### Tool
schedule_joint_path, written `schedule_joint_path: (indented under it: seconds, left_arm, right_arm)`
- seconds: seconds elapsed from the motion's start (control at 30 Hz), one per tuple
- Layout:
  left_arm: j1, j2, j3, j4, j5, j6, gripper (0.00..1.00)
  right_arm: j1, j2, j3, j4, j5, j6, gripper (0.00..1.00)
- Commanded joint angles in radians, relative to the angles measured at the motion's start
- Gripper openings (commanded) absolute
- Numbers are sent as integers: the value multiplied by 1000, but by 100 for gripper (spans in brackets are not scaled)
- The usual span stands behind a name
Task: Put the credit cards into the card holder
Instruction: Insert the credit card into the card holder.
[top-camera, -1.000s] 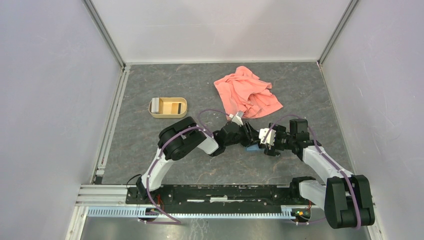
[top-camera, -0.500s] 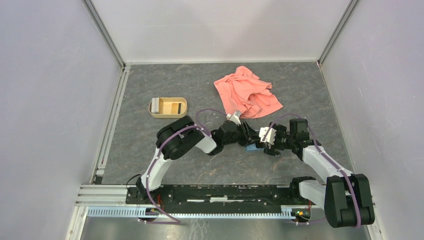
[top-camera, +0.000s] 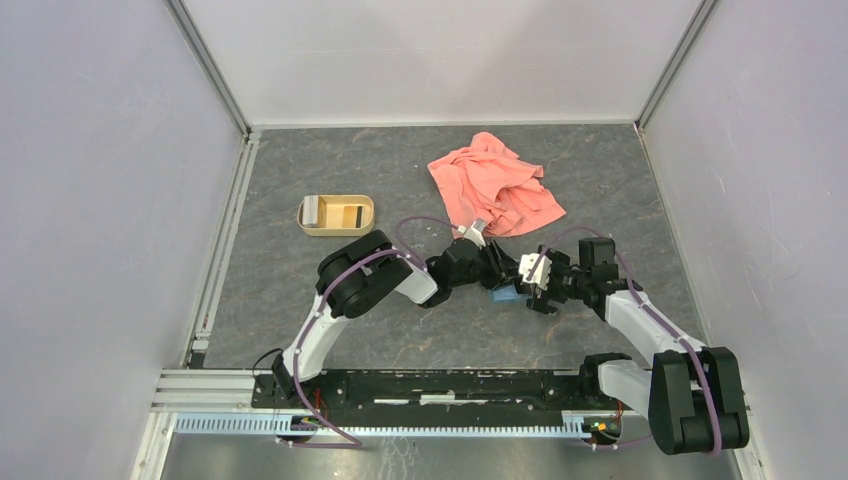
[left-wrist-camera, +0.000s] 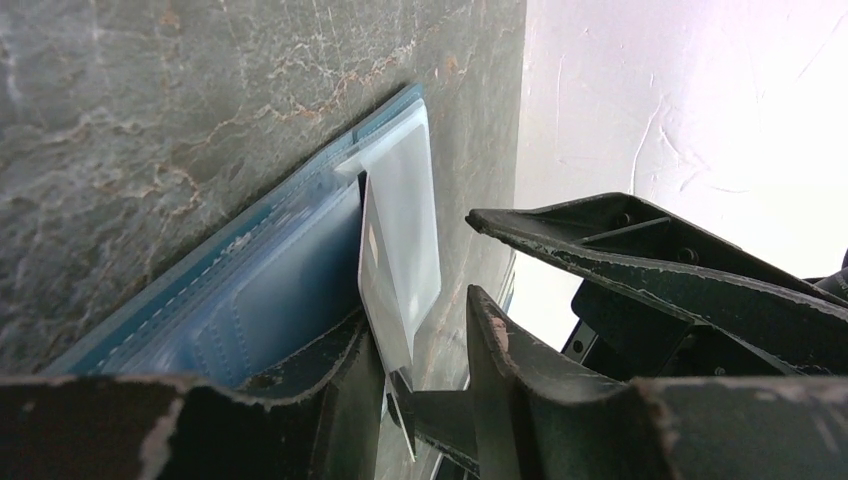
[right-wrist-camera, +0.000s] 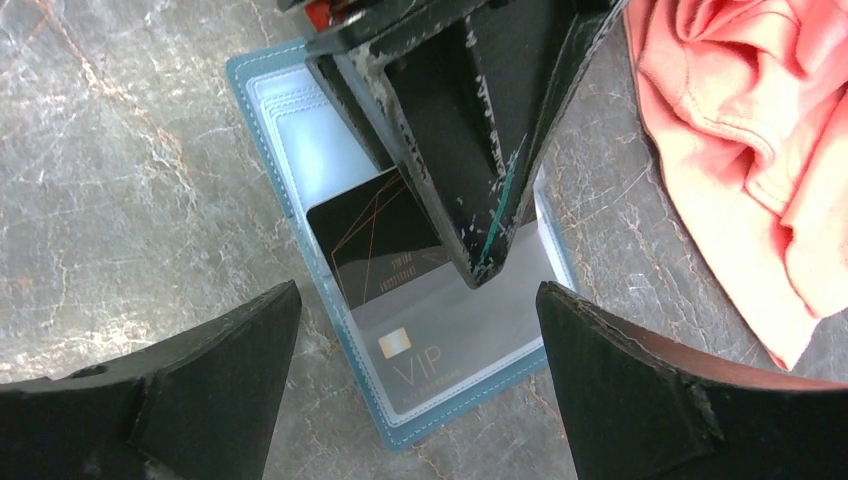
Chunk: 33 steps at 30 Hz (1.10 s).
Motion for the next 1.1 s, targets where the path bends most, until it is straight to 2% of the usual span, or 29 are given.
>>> schedule_joint_path:
  seconds: [0.0, 0.27, 0.47, 1.07]
  left_arm:
    - [5, 62, 16, -86, -50, -10, 42]
    - [4, 73, 28, -89, -60, -16, 41]
    - [4, 79, 31, -89, -56, -15, 40]
    - [5, 79, 25, -82, -52, -17, 40]
  right_arm:
    - [1, -5, 33, 76, -67, 88, 95]
    - [0, 8, 109, -25, -139, 248, 95]
    - [0, 11, 110, 80, -118, 498, 95]
    - [11, 108, 104, 120, 75, 574, 87]
